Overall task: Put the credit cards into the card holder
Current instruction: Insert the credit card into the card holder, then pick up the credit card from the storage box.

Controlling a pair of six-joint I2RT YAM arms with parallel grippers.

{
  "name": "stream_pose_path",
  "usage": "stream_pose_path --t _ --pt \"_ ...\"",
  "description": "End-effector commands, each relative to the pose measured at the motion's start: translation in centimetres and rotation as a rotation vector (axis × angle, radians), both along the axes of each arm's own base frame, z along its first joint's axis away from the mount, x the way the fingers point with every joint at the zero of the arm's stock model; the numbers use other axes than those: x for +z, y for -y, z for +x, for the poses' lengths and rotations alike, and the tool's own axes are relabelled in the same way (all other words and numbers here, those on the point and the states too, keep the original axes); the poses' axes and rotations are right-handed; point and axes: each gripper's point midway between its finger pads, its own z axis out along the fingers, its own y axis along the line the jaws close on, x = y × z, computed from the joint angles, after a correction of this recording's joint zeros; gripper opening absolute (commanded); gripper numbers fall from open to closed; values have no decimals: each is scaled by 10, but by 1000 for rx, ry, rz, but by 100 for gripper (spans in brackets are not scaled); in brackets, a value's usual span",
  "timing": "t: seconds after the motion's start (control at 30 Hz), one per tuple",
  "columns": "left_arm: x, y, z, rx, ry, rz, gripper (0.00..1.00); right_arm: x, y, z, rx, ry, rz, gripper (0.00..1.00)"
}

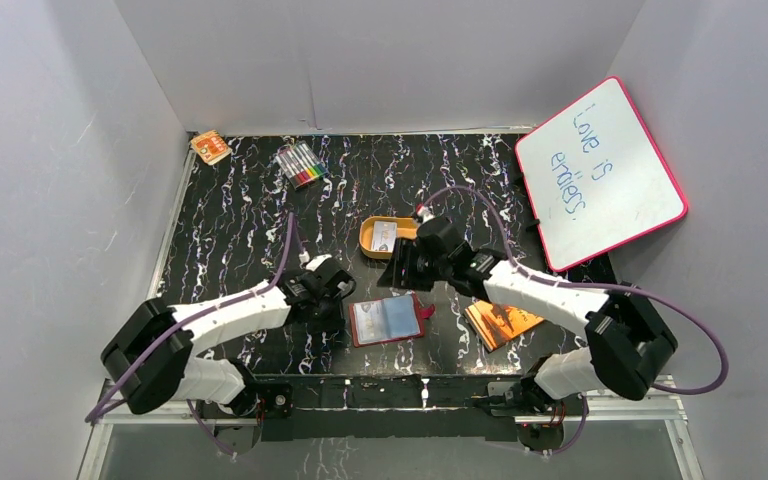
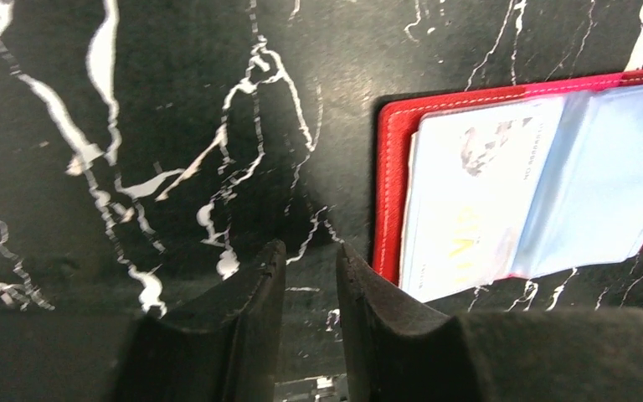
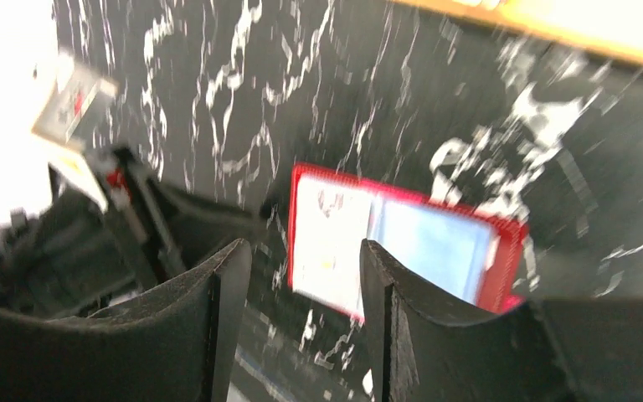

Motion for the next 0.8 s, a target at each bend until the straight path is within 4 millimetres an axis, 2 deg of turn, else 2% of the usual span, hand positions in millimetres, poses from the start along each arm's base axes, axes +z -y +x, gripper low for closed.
stream_pose_path --t 0.0,0.1,0.27,0.4,0.43,0.77 --pt "22 -20 1 37 72 29 31 26 28 61 -145 203 -105 59" --pt "38 -23 5 63 126 0 36 29 26 89 -111 166 -75 59" --pt "54 -27 7 95 187 -43 46 13 26 130 -117 106 -16 60" --pt "60 -30 6 116 207 -64 49 3 17 149 -119 99 -2 61" --pt "60 -34 5 127 214 -63 50 -5 13 156 -114 88 -5 62" --pt "56 -43 2 154 214 -49 51 -30 1 168 -114 44 -2 63"
